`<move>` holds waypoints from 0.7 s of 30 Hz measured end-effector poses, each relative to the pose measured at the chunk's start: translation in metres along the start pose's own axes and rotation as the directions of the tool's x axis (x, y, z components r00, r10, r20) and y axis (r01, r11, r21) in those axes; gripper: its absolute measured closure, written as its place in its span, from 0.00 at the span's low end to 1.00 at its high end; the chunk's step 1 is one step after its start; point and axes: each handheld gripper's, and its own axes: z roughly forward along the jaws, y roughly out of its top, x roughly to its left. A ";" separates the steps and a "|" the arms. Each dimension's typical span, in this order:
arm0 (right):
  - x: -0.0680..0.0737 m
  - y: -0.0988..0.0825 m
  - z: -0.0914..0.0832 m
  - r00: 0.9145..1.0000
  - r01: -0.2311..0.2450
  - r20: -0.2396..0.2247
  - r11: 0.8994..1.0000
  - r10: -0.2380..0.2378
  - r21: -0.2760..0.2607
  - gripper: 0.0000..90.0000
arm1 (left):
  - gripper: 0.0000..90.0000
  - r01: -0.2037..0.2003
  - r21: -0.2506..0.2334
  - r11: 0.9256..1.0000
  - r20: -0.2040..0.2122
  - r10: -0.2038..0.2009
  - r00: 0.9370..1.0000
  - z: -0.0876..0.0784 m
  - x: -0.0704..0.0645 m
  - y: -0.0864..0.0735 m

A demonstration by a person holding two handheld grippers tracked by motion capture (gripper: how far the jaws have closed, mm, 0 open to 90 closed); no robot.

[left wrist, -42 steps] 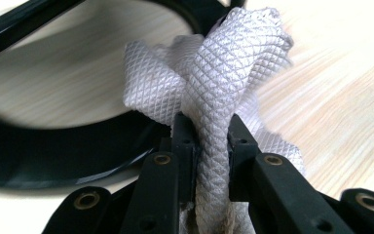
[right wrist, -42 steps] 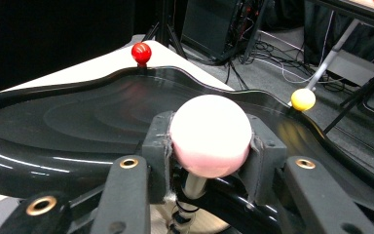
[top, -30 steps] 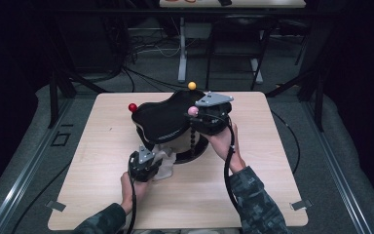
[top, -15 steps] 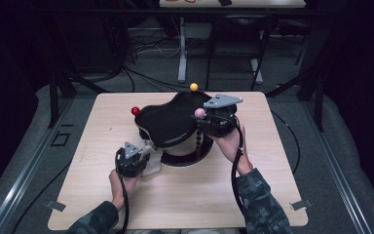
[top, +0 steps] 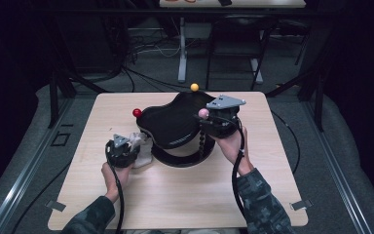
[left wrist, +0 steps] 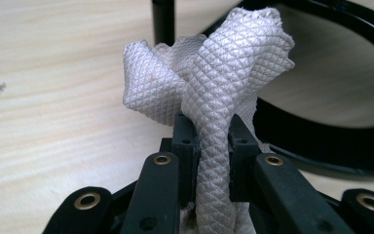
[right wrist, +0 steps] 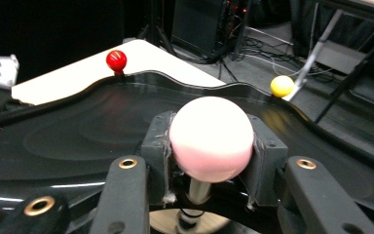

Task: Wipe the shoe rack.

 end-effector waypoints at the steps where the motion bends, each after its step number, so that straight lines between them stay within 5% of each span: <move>1: 0.000 0.000 -0.001 1.000 0.009 0.008 1.000 -0.009 0.005 0.66 | 0.87 0.000 0.003 1.000 -0.001 0.000 1.000 0.002 0.001 0.002; 13: -0.017 -0.002 -0.009 0.999 0.005 -0.037 1.000 -0.004 0.031 0.67 | 0.87 0.009 -0.046 0.999 -0.027 -0.010 1.000 0.014 0.009 0.017; 17: -0.020 -0.001 -0.011 0.999 0.002 -0.036 0.999 0.000 0.045 0.66 | 0.87 -0.046 -0.056 0.997 -0.034 0.044 0.998 0.017 0.005 0.020; 21: -0.015 -0.004 -0.010 1.000 -0.006 0.000 1.000 0.006 0.016 0.66 | 0.86 -0.046 -0.087 0.995 -0.022 0.045 0.999 0.023 0.002 0.020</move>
